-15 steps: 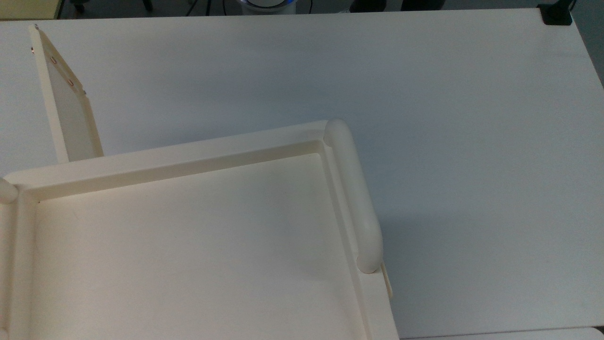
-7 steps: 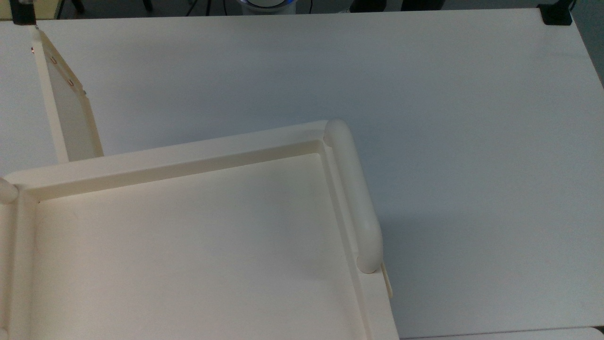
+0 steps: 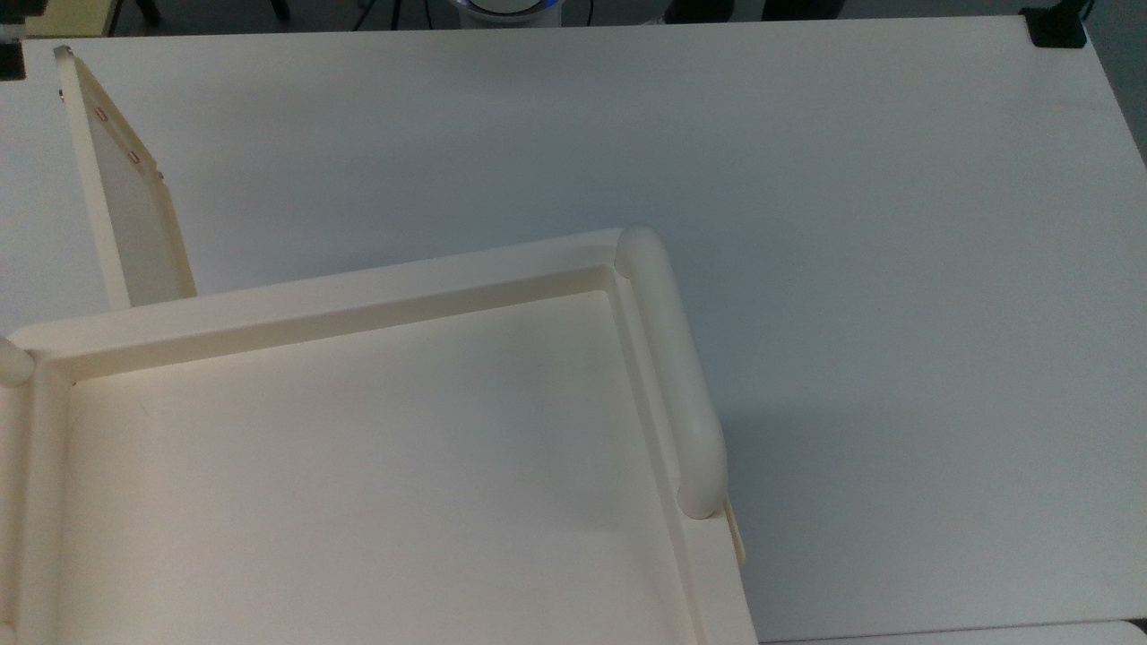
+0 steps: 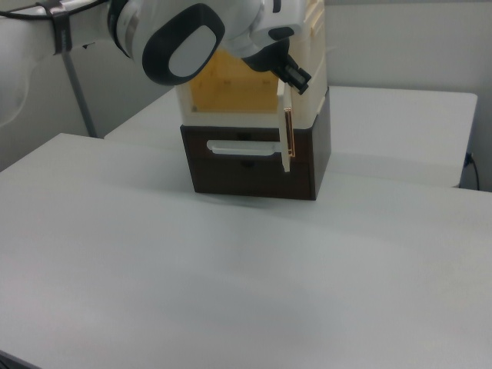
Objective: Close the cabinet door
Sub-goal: 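Push the cream door with the gripper, swinging it toward the cabinet front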
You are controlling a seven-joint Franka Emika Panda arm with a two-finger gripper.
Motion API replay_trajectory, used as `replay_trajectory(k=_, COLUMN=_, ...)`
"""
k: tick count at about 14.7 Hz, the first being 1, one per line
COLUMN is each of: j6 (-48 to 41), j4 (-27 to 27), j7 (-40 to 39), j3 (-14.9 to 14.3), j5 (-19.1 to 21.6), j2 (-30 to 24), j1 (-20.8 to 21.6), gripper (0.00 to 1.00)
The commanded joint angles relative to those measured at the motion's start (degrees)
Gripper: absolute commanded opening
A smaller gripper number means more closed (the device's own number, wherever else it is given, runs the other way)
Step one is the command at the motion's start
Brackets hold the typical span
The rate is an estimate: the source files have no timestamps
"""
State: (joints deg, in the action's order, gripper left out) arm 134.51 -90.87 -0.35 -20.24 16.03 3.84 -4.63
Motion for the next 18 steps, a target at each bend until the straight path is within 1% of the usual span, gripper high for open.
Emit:
replay_trajectory(k=1, j6=1.28, j4=-0.27, j7=0.09, j3=-0.33, j5=0.24, j2=0.99, j1=0.32, gripper=0.0)
replay_trajectory(k=5, j6=1.28, j4=-0.45, j7=0.53, j3=0.28, j5=-0.03, j2=3.54, j1=1.03, gripper=0.0)
replay_trajectory(k=7, j6=1.1, j4=-0.45, j7=0.62, j3=0.55, j5=0.15, j2=3.72, j1=1.2, gripper=0.0)
replay_trajectory(k=8, j6=0.67, j4=-0.45, j7=0.71, j3=1.07, j5=0.32, j2=3.72, j1=1.64, gripper=0.0)
replay_trajectory(k=11, j6=0.31, j4=-0.45, j7=2.71, j3=3.97, j5=0.06, j2=3.63, j1=2.26, gripper=0.0)
replay_trajectory(k=14, j6=0.31, j4=-0.27, j7=3.96, j3=5.38, j5=-0.03, j2=3.46, j1=2.35, gripper=0.0)
replay_trajectory(k=18, j6=0.49, j4=-0.01, j7=5.89, j3=8.45, j5=-0.12, j2=3.63, j1=2.35, gripper=0.0)
